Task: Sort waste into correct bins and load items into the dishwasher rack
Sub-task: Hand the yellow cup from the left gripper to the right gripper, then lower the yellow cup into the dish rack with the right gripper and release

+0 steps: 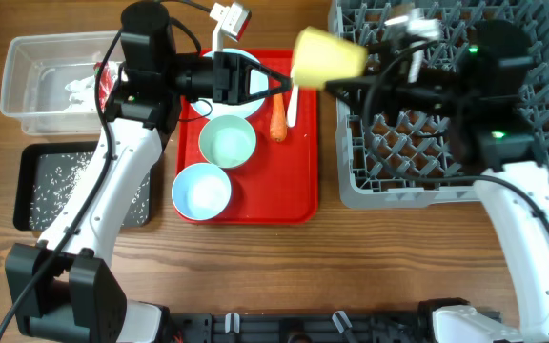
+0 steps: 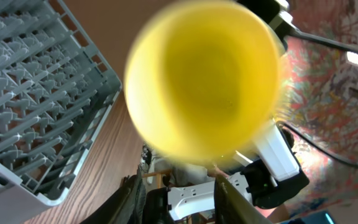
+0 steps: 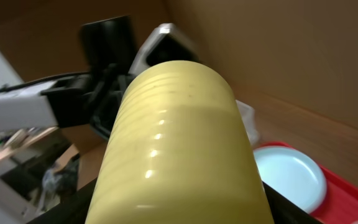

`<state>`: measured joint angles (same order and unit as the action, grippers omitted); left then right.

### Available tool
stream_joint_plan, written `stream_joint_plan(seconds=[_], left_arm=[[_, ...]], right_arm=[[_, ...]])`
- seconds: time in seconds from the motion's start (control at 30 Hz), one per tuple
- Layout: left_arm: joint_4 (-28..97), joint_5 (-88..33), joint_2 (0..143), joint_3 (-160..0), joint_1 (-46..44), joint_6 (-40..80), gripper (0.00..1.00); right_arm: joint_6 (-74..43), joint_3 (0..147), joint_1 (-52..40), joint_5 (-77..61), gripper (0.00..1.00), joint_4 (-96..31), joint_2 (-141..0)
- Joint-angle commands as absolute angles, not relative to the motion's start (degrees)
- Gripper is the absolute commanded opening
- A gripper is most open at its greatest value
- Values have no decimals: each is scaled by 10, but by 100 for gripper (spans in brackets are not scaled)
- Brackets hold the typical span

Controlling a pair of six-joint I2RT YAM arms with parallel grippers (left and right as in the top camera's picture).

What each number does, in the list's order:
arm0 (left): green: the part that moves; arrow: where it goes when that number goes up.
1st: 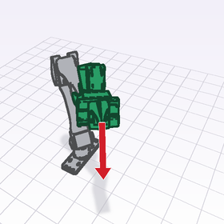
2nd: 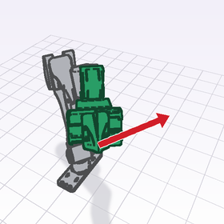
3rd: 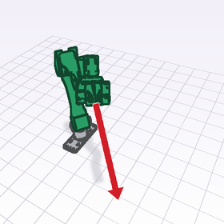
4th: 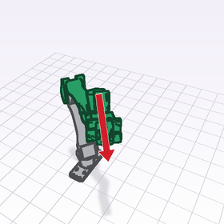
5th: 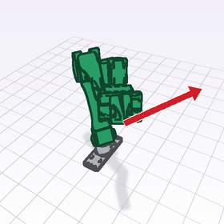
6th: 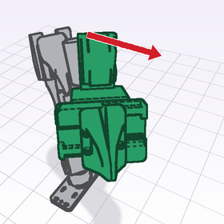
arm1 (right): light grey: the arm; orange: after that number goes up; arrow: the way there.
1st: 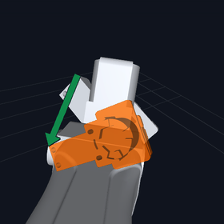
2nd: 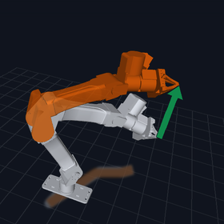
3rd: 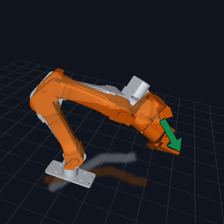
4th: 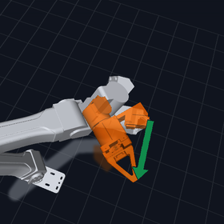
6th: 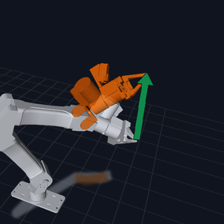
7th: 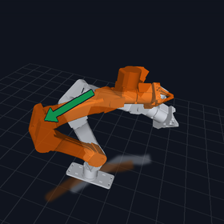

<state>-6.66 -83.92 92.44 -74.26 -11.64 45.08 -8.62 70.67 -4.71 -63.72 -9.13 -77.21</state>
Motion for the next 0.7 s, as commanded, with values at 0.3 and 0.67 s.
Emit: stream_joint_plan(seconds=[0.3,0.67], left_arm=[[-57,-824,919,-750,-118,358,43],[154,-585,919,-750,-118,213,49]], right_arm=[[-125,718,59,-284,65,-402,-736],[-156,791,-17,-29,70,-666,-753]])
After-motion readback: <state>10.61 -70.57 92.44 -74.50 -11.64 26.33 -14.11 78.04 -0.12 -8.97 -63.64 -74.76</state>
